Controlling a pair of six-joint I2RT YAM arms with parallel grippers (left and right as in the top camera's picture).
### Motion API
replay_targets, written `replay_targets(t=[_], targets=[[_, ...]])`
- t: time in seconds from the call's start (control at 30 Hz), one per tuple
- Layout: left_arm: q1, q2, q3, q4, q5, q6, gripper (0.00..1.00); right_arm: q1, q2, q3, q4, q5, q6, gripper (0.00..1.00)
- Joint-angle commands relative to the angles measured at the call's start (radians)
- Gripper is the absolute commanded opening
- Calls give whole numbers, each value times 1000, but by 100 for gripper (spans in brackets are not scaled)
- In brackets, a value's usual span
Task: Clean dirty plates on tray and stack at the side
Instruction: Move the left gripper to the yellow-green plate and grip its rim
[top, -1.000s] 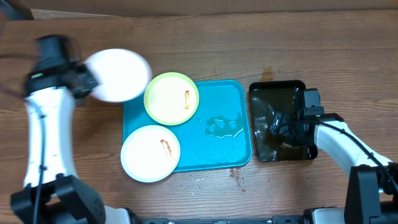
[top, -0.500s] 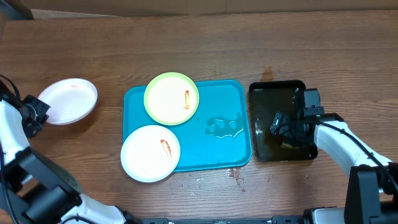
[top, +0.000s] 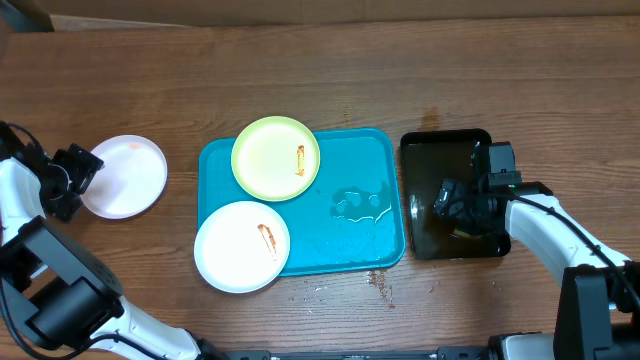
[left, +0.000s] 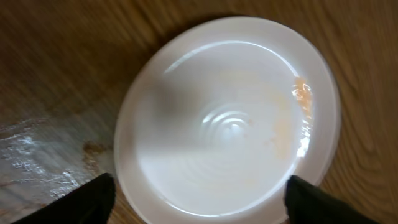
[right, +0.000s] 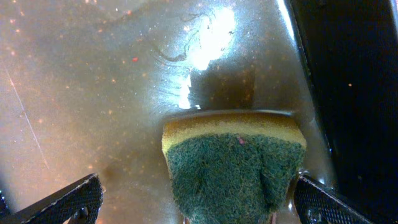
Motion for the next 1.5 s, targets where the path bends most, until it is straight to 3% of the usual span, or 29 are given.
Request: replay_targets(t=[0.0,0.13,0.2,0.33,0.57,0.67,1.13,1.3,1.47], targets=[[-37,-101,24,-24,201,42,76,-6,4,-7,7,-8,0,100],[-114,-192,24,-137,257,107,59,-6,4,-7,7,-8,0,100],[-181,-228,23,-221,238,153,56,-6,4,-7,6,-8,0,100],[-373,-244,19,-316,89,171,57,-6,4,-7,6,-8,0,100],[-669,-182,-18,-288,-204,65,63,-6,4,-7,-4,-9,0,100],[-750,-135,-24,-248,-225,55,64,-6,4,-7,-5,-9,0,100],[-797,-82,-24,-298,-170,115,63,-6,4,-7,-5,-9,0,100],[-794,-78,-32,-222,-269,106,63,-6,4,-7,-5,-9,0,100],[-796,-53,-102,-90,-273,100,59,-6,4,-7,-8,-9,0,100]])
